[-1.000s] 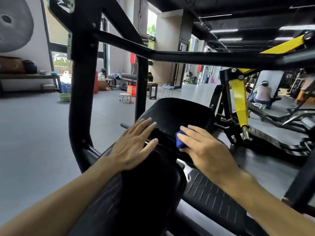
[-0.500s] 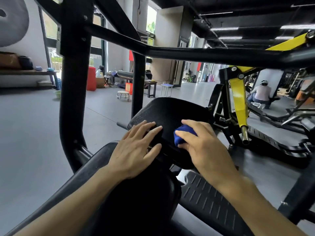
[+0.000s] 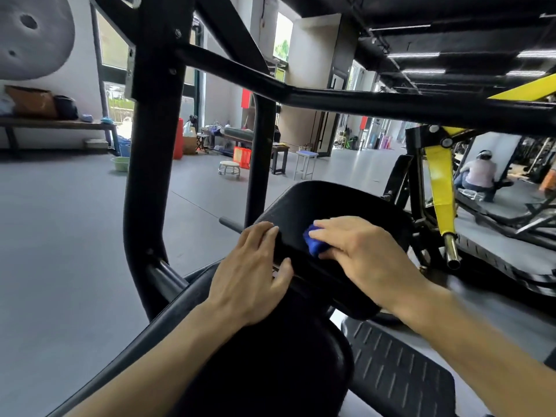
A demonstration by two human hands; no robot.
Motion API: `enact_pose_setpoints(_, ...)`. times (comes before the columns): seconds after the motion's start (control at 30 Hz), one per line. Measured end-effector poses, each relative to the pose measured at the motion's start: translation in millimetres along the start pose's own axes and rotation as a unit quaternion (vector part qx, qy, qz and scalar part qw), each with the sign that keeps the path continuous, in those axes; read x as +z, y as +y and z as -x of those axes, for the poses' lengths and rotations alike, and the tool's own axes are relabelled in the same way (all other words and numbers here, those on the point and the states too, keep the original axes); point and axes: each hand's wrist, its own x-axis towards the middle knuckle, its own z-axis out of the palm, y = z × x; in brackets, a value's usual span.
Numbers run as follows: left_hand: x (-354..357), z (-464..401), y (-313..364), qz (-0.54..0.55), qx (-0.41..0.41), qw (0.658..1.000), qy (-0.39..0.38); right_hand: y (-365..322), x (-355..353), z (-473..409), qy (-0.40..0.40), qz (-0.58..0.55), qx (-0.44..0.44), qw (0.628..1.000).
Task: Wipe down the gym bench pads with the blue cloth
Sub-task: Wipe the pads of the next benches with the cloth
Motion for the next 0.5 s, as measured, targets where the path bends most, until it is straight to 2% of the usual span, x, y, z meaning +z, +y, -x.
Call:
enact_pose_setpoints(0.13, -1.4, 3.2, 2.2, 0.003, -0.03, 1.0, -0.006, -13.3, 43.8, -73.3, -0.083, -0.039, -0.037, 0.995)
enact_pose_setpoints(0.23, -3.6, 3.0, 2.4, -0.001, -0.054, 0.998, -0.014, -16.5, 54.4, -97.7, -0.124, -0.046, -0.032, 0.991)
enact_pose_setpoints(0.37, -4.6, 6.0, 4.3, -0.005, -0.053, 0.998, -0.016, -12.1, 42.7, -86.5, -0.126, -0.035, -0.05, 0.99)
enact_pose_setpoints(0.5, -3.5, 6.7, 2.9, -0.027, -0.034, 0.999, -0.019, 8.5, 7.1, -28.0, -0.087, -0.034, -0.014, 0.996)
